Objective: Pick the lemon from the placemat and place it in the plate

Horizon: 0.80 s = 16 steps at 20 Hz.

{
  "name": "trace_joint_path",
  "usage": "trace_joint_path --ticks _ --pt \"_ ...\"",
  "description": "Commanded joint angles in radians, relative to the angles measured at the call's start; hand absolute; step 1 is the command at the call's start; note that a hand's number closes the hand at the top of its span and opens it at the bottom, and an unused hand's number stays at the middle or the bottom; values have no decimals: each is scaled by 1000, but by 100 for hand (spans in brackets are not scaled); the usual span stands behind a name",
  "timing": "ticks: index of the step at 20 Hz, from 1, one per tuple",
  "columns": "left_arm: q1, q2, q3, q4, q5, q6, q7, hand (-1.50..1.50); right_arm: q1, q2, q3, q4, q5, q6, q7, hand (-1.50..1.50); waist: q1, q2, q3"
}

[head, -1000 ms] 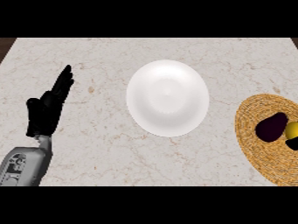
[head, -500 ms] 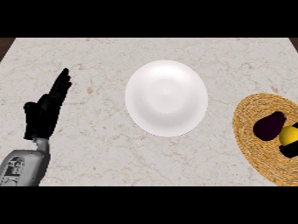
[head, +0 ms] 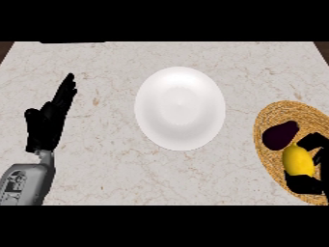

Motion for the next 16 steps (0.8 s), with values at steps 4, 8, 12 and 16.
trace_joint_path --ticks 4,8,12,16 --pt "-14 -1 5 36 -5 -13 -25 0 23 -14 53 -319 147 -45 -10 150 14 5 0" --pt "10 3 -3 0 2 -37 -24 0 -105 35 121 -395 157 40 18 150 36 8 0" --pt "-39 -30 -29 -29 -26 -7 58 0 -313 144 138 -288 95 147 72 150 46 10 1" --pt "-33 -38 -10 60 -25 -21 -28 0 -388 292 216 -109 150 90 75 150 41 12 1"
